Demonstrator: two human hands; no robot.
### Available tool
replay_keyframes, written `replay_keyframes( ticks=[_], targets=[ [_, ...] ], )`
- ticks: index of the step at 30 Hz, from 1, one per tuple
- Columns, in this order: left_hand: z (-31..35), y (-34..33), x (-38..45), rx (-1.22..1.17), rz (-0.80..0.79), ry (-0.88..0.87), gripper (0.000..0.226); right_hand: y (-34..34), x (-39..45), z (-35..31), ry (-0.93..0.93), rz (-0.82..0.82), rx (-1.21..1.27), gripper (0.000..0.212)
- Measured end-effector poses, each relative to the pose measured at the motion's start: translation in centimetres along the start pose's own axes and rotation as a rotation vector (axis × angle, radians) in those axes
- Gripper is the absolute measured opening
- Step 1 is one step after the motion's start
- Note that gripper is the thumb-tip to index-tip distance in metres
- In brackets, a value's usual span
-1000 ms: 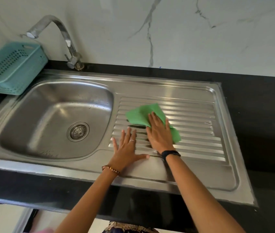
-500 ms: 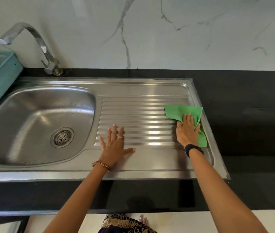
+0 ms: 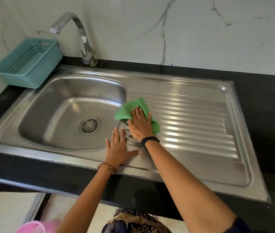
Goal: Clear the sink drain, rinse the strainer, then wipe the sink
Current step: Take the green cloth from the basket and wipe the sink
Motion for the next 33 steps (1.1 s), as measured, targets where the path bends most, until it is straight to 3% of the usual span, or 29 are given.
replay_keyframes(
  ticks=[4, 8, 15, 20, 26, 33],
  targets=[
    [0.1, -0.1, -0.2, 0.005, 0.029, 0.013, 0.113, -1.1, -0.8, -2.2, 0.154, -0.083, -0.021, 0.051],
    [1.7, -0.7, -1.3, -0.002, 0.063, -0.035, 0.104, -0.4, -3.4, 1.0, 0.179, -0.01, -0.013, 0.049],
    [10.8, -6.7, -3.7, 0.107, -0.143, -0.272, 0.109, 4.6, -10.1, 17.5, -0.162, 0.13, -0.05, 0.05],
    [11.5, -7.2, -4.3, 0.178, -0.156, -0.291, 0.107, 8.3, -14.3, 26.4, -0.391, 0.14, 0.023, 0.051],
    [6.9, -4.4, -4.4, 0.14, -0.065, -0.231, 0.11, 7.0, -15.4, 23.6, -0.554, 0.231, 0.07, 0.052],
    [-0.4, -1.0, -4.6, 0.087, 0.016, 0.003, 0.122, 3.1, -9.3, 10.5, -0.251, 0.118, 0.04, 0.049]
  ],
)
Point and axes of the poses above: each hand's wrist, its own x-axis towards the middle knuckle, its own y-axis out of the back of the hand, z = x × y, the point moved 8 cm from there along x, towards the middle knuckle, and after that the axes turned 4 degrees about -x, right-handed, at the moved point
